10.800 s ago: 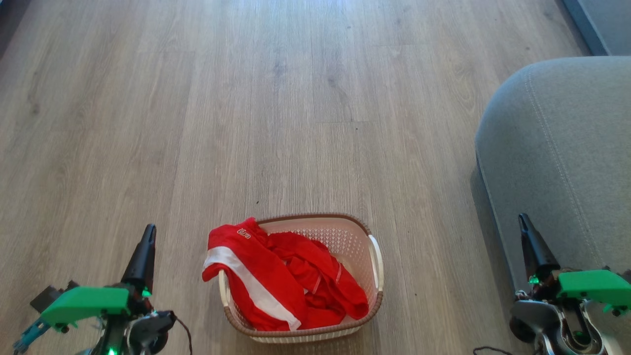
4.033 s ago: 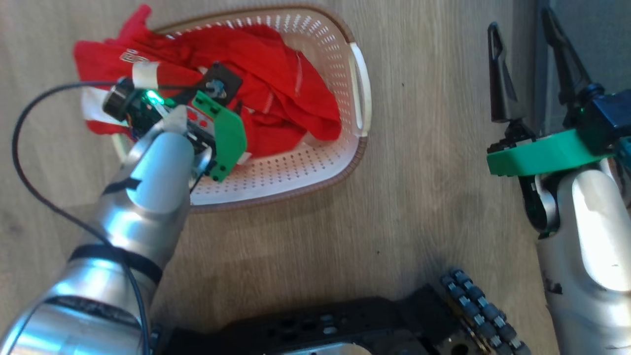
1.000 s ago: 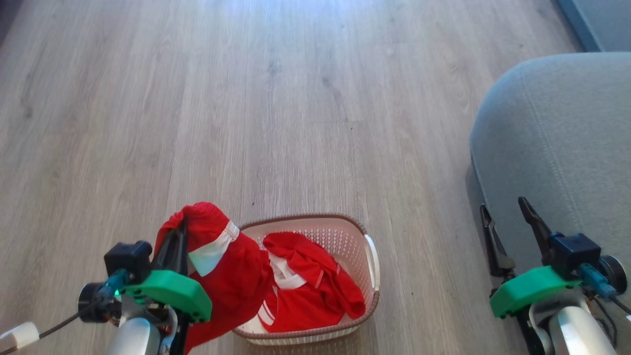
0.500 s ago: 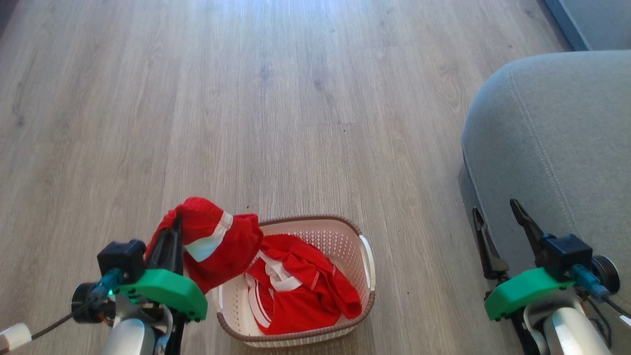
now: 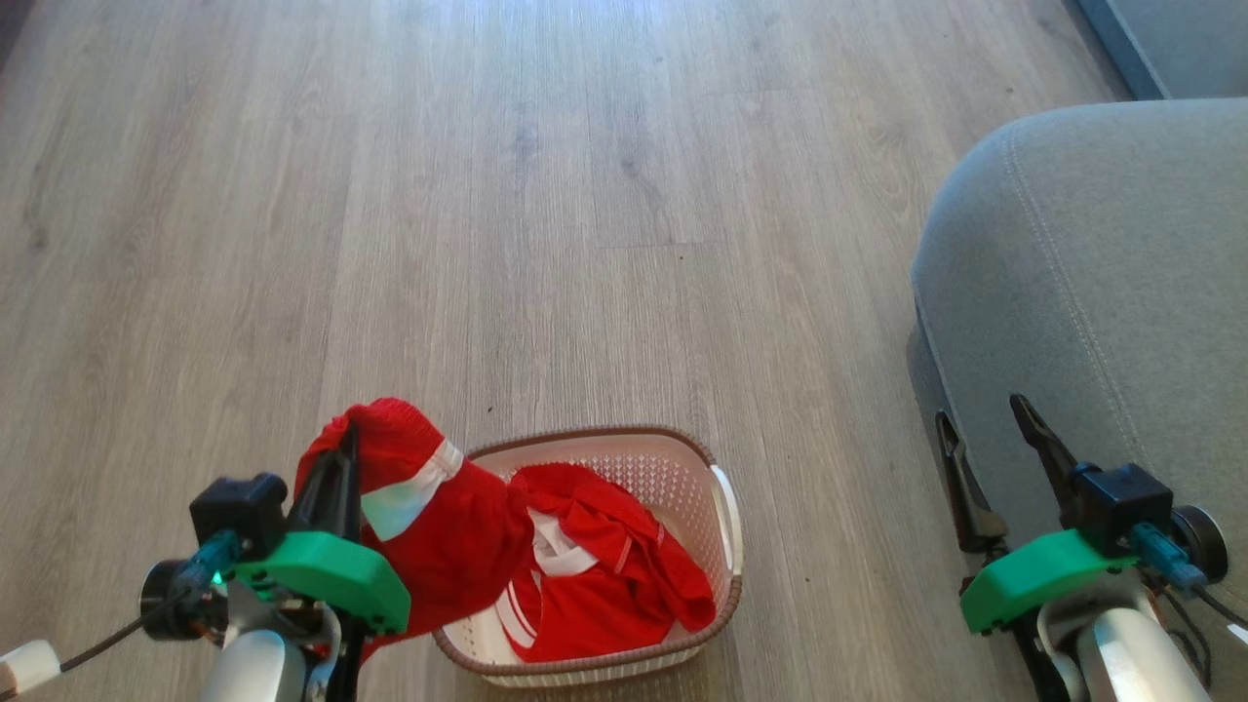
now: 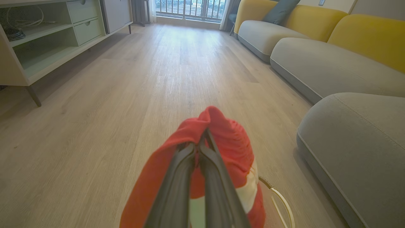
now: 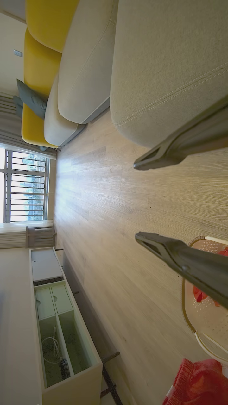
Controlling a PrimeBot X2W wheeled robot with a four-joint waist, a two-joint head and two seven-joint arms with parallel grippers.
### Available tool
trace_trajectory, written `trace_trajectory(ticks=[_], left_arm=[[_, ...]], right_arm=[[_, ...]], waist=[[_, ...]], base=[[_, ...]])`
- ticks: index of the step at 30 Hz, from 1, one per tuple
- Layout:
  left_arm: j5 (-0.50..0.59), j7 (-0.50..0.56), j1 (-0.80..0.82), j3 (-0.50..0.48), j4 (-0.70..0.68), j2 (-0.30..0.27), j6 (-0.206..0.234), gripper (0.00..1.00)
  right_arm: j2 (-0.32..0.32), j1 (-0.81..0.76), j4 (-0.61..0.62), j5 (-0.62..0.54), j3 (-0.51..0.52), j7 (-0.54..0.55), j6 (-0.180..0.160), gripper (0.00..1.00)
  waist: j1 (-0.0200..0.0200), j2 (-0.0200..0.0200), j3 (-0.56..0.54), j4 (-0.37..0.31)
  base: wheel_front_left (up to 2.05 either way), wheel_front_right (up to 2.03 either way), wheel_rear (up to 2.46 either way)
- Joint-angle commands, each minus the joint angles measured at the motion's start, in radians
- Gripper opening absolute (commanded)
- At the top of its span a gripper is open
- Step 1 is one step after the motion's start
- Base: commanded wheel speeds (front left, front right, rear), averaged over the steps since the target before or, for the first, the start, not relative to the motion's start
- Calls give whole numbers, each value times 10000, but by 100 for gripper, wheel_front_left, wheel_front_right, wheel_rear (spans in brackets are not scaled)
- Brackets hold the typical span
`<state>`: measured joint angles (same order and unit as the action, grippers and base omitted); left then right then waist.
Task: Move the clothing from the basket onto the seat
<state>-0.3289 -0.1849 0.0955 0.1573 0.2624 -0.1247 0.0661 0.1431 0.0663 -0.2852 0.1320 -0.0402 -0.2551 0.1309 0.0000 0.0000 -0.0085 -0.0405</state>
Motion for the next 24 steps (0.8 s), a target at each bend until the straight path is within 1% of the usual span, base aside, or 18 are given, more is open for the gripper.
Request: trace_trajectory(ticks=[1, 6, 9, 11, 16, 17, 19, 21, 24], left_arm=[[-64, -52, 252, -351, -365, -191, 87, 0], [-67, -18, 261, -270, -422, -203, 100, 0], [-40, 42, 325, -154, -542, -215, 59, 0], [-16, 119, 414, -6, -659, -198, -21, 0], [90, 337, 854, 579, -1033, -38, -331, 0], [136, 435, 1086, 887, -1168, 78, -471, 0], [124, 541, 1301, 1188, -1244, 203, -620, 0], [159, 635, 1517, 1499, -1281, 311, -727, 0], [211, 730, 1802, 1983, -1304, 451, -869, 0]], right_arm=[[208, 178, 269, 25, -194, -67, -2, 100], [149, 203, 293, 97, -321, -67, -2, 100], [139, 390, 337, 325, -831, -67, -2, 100], [197, 642, 357, 473, -1488, -67, -2, 100], [309, 1613, 197, 1150, -3684, -67, -2, 100], [369, 2047, 39, 1456, -4585, -67, -2, 100], [367, 2438, -117, 1903, -5448, -67, -2, 100], [396, 2792, -250, 2320, -6189, -67, -2, 100], [435, 3210, -414, 2828, -6922, -67, -2, 100]], waist=[[0, 0, -6, 0], [0, 0, -3, 13], [0, 0, 24, 2], [0, 0, 42, 5], [0, 0, 58, 92], [0, 0, 46, 180], [0, 0, 29, 260], [0, 0, 34, 353], [0, 0, 35, 473]], base=[[0, 0, 0], [0, 0, 0], [0, 0, 0], [0, 0, 0], [0, 0, 0], [0, 0, 0], [0, 0, 0], [0, 0, 0], [0, 0, 0]])
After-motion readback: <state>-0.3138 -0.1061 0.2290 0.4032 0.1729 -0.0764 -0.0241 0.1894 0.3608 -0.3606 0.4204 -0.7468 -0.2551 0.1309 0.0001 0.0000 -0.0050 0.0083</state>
